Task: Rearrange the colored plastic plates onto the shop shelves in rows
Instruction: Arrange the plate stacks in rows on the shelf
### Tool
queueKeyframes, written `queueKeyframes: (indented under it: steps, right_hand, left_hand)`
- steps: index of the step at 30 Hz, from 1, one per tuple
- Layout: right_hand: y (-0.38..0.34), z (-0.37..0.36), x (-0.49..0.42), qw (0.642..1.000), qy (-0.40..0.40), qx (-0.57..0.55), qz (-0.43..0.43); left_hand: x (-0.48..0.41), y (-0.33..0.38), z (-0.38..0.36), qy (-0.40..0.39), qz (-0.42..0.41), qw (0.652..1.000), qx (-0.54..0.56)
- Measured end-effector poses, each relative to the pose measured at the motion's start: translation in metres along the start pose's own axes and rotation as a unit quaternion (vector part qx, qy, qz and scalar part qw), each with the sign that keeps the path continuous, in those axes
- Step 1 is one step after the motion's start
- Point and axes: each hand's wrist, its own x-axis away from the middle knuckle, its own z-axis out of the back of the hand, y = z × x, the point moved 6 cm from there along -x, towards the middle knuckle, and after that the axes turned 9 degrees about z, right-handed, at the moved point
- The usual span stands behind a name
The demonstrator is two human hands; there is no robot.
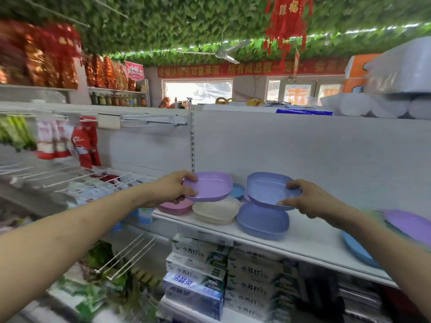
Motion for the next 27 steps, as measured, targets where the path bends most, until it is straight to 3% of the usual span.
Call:
queueKeyframes:
  steps: [5, 11, 19, 27]
  right_hand:
    - [0.001, -0.027, 0.013, 0.997, 0.038, -0.059, -0.028]
    - [0.009, -0.025, 0.014, 0.996, 0.056, -0.054, -0.042]
    - [0.011, -0.012, -0.011, 0.995, 0.065, -0.076, -0.02]
    - [0.035, -0.011, -0.01, 0.994, 0.071, -0.056, -0.066]
  left_hand:
    - [-0.014, -0.026, 0.03, -0.022, -0.017, 1.0, -0.012]
    - [-0.034, -0.04, 0.039, -0.04, -0.028, 0.999, -0.018]
    - [-0.059, -0.045, 0.072, -0.024, -0.015, 0.999, -0.019]
    - [-0.099, -0.037, 0.047, -0.059, -0.022, 0.998, -0.013]
